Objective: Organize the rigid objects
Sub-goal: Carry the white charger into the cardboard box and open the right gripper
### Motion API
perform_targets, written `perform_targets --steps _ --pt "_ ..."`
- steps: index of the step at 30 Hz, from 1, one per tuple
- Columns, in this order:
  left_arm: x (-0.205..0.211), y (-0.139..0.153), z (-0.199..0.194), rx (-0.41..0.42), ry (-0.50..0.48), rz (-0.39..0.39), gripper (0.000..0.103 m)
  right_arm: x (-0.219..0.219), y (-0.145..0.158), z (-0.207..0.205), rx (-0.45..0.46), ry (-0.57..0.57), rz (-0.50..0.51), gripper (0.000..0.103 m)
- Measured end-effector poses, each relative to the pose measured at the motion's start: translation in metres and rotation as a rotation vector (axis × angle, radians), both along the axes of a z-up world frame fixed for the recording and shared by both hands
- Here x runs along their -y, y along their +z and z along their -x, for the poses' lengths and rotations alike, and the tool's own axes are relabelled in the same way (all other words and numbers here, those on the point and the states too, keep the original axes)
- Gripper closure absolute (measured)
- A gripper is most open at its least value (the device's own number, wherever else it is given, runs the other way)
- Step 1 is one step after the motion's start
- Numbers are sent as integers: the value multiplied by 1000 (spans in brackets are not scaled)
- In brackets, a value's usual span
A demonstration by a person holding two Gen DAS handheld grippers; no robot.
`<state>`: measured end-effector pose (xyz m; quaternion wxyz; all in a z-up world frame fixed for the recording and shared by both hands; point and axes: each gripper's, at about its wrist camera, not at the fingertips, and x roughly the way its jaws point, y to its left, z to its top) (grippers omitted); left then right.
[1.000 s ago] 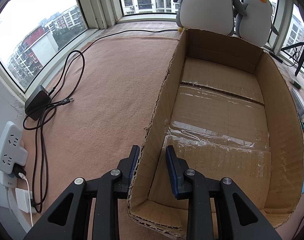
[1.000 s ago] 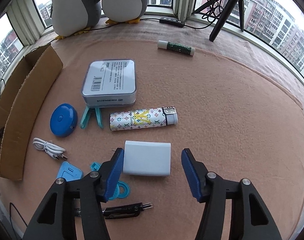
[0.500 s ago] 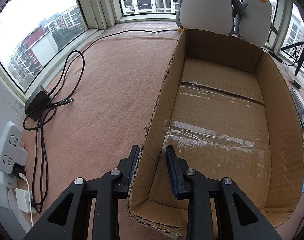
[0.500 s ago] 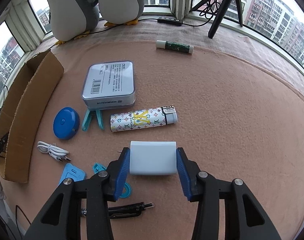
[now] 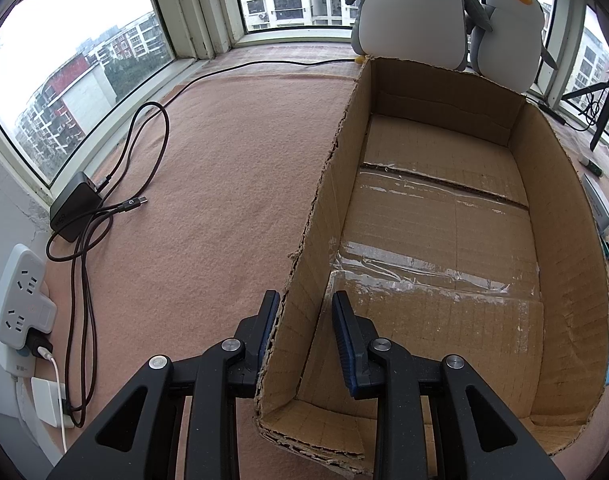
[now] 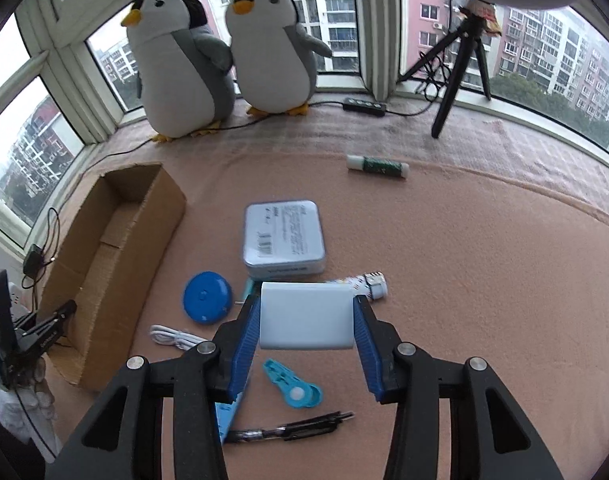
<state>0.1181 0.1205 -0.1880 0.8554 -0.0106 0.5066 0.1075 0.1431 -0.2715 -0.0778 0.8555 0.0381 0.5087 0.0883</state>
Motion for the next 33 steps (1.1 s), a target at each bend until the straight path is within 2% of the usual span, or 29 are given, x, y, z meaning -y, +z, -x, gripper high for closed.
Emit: perform_targets --steps 5,9,16,21,33 --pt "0 0 0 1 2 1 74 -50 24 -4 45 97 -56 61" --pt "1 1 -1 2 5 4 74 -96 28 -7 57 183 -73 61" --pt "0 1 -1 5 7 7 74 -165 12 -10 44 299 -63 61" --pt "1 1 -1 5 8 8 74 -204 0 -13 56 354 3 61" --pt "0 1 -1 8 9 9 74 -231 -16 -18 41 382 35 59"
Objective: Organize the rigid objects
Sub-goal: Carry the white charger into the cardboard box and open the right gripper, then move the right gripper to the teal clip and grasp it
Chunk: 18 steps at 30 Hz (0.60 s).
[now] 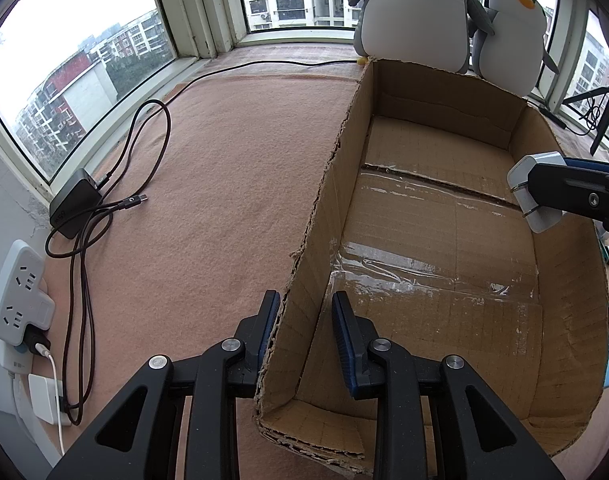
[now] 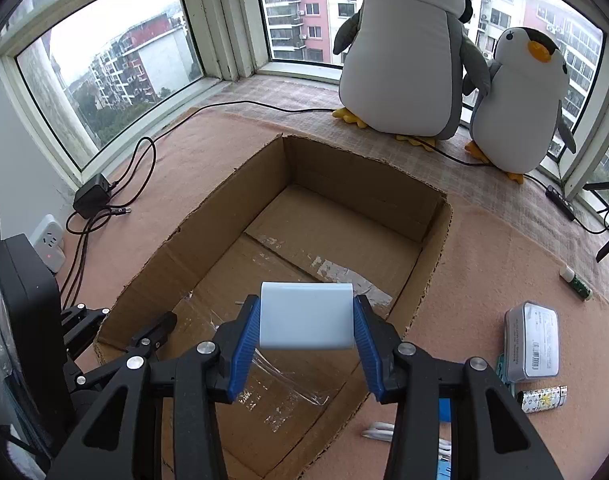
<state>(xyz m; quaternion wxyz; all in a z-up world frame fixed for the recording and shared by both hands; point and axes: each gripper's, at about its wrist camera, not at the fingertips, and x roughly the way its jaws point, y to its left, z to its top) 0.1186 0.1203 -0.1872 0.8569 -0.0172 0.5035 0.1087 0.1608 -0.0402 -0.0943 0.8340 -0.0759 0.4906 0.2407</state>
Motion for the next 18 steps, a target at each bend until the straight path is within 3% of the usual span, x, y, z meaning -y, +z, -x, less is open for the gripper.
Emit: perform_targets --steps 4,18 --pt "0 0 0 1 0 -1 74 -2 2 3 16 1 2 47" --pt "1 -1 1 4 0 -4 74 27 29 27 9 -11 -86 47"
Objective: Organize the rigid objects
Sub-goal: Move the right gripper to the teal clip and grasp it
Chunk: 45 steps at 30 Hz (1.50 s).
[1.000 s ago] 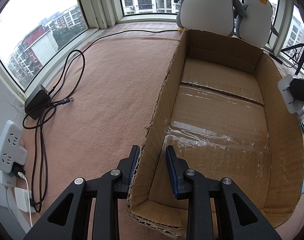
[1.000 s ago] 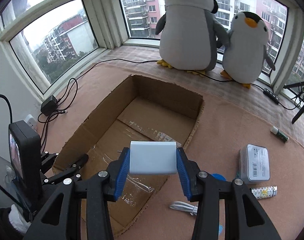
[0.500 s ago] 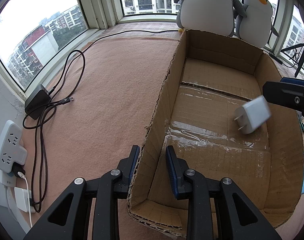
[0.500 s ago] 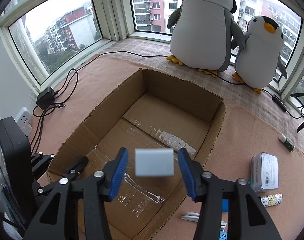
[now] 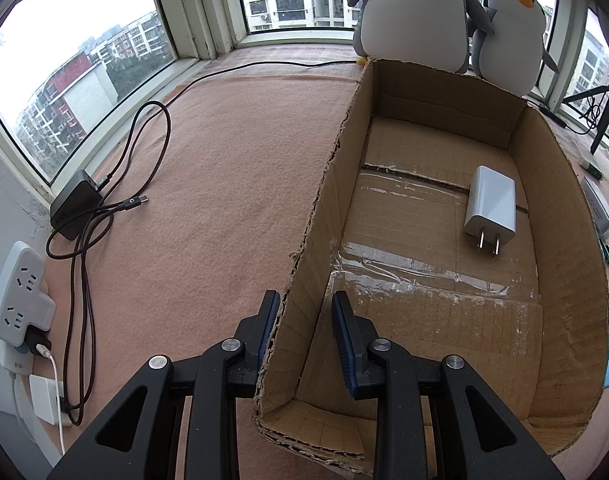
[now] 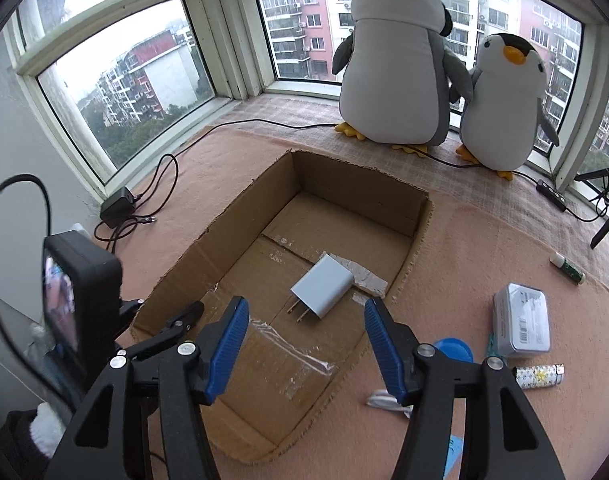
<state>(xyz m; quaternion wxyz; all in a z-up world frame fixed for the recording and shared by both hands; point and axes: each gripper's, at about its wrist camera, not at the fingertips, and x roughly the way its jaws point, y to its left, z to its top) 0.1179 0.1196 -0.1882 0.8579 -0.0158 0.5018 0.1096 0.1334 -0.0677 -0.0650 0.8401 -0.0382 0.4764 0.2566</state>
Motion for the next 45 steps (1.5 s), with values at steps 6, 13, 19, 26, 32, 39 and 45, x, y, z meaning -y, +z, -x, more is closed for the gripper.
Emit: perform_targets --steps 6,13,19,26,32,39,45 --pt "1 0 0 1 1 -1 74 36 15 17 6 -21 -22 47" --pt "1 0 -1 1 0 -2 74 91 24 35 19 -77 0 47" --pt "2 0 -1 2 1 -4 74 146 7 45 -11 -143 81 47" --pt "5 0 -2 1 0 -8 74 185 -37 47 -95 -168 152 47" --pt "5 0 -1 2 1 -7 74 183 -63 44 -122 -142 190 47" --pt "5 0 -1 3 0 -5 74 175 -81 33 -144 -112 228 47" --pt "5 0 -1 3 0 -5 74 173 -89 28 -155 -98 243 58"
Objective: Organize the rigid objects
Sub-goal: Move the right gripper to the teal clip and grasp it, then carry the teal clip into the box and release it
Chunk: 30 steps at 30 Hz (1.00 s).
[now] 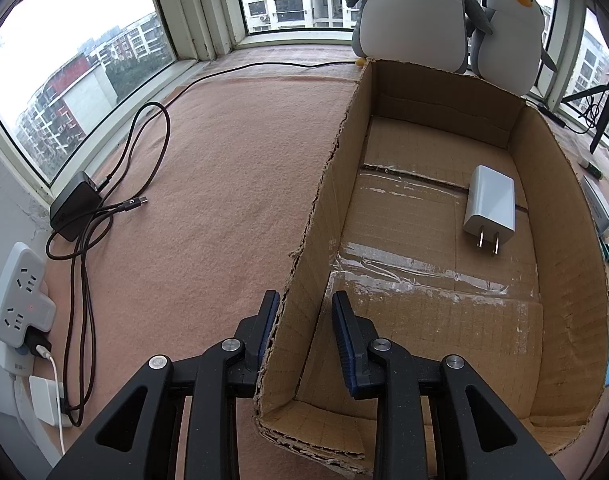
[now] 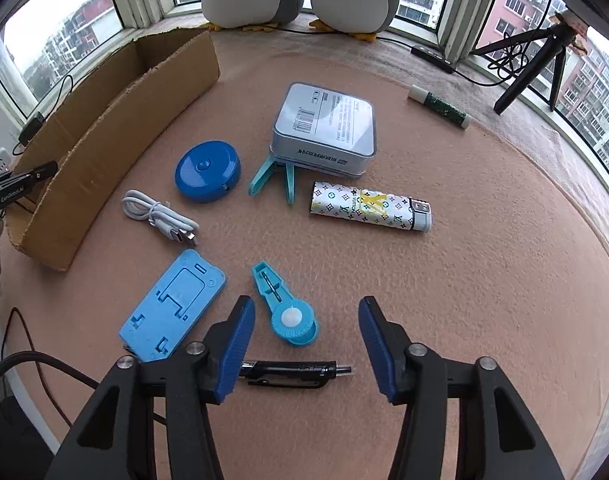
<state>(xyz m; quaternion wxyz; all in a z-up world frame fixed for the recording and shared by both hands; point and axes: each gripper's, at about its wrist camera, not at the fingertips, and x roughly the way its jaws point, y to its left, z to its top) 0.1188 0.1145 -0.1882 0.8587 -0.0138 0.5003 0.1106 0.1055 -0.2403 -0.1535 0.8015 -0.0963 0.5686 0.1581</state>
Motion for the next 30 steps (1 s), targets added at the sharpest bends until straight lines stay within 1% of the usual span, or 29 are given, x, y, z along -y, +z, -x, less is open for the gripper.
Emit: perform_targets --steps 5,9,11,13,22,27,30 --pt "0 0 1 1 0 1 74 -2 -5 -2 -11 10 6 66" --pt "0 0 0 1 0 0 74 -3 -6 -1 -20 14 -1 79" --pt "0 0 1 1 0 1 74 -3 -7 -1 -21 14 -4 80" --pt "0 0 0 0 0 1 74 -4 -8 -1 -21 15 -4 85" --pt "0 0 0 0 0 0 74 1 -1 -3 5 -25 -30 85" --pt "0 0 0 2 0 1 74 3 12 -2 28 -37 -48 85" --pt "0 0 0 1 0 0 74 -2 25 -3 54 -36 -66 85"
